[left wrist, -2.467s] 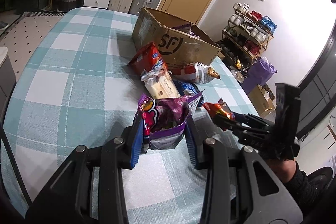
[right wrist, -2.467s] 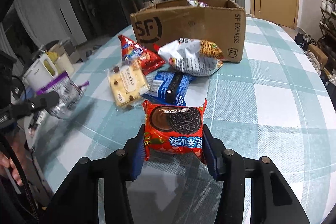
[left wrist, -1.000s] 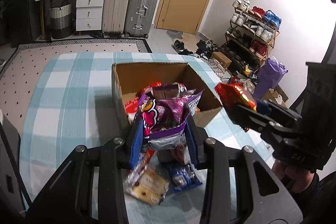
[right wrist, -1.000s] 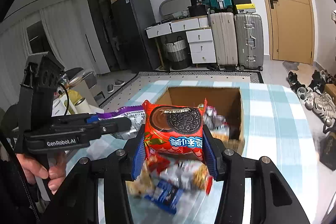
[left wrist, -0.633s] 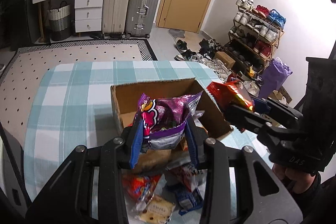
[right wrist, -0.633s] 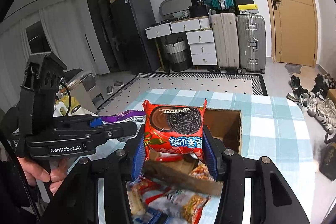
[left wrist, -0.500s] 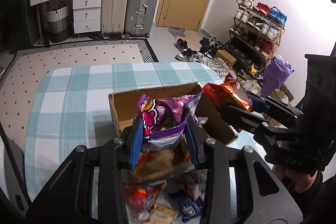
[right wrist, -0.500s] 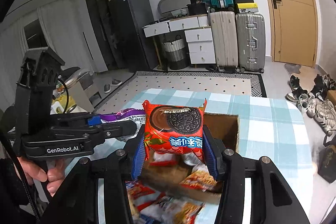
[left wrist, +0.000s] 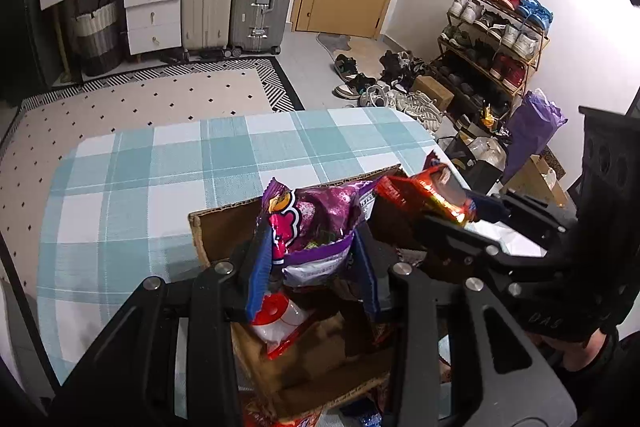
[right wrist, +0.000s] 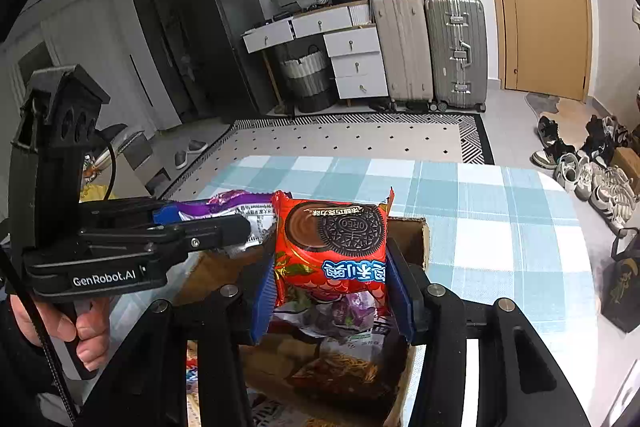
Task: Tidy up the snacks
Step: 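Carry both packs over the cardboard box and lower them inside, then open both grippers and withdraw them from the box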
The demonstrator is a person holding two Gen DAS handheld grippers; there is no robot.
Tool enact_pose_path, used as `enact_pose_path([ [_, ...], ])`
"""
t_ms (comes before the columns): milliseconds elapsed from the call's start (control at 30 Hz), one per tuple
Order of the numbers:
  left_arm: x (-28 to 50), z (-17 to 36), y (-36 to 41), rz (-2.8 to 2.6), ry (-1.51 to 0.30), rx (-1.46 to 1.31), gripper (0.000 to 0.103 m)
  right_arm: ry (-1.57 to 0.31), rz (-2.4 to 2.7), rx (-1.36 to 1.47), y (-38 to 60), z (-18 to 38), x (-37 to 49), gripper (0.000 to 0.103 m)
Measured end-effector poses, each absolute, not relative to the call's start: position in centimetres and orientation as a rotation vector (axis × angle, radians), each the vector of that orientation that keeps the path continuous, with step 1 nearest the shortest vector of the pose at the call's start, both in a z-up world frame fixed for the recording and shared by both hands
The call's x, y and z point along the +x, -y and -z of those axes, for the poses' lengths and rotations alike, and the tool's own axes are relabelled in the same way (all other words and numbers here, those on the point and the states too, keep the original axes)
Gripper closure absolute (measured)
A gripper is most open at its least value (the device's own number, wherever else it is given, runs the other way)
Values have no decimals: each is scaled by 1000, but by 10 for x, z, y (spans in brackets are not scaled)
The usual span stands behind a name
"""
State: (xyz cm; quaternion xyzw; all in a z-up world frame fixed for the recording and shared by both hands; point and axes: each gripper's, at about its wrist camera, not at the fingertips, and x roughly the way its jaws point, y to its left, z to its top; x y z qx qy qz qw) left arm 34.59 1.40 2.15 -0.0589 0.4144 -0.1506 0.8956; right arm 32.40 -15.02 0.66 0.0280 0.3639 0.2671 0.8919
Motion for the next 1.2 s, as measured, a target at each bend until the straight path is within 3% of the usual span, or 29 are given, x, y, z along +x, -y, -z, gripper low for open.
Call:
enact_pose_path([
  [133,357,-11,-16,318,-881,-152,65,-760,-564,52,147,4,330,48],
  [200,362,-8,-17,314,-905,-148,54,-739,-553,34,146,5,329,37],
  [267,361,-7,-18,292,-912,-142,32,-714,-520,23,150,2,328,29],
  [300,360,-8,-19,293,-904,-142,30,-704,-522,31,153,1,327,27],
  [833,313,-30,-18,278,-874,-106,30,-642,-529,37,166,-35,281,20],
  [1000,293,-43,-16,268,-852,-89,30,-628,-531,28,165,-45,262,13],
  [1200,267,-57,-14,247,-814,-76,23,-605,-519,15,170,-59,236,11],
])
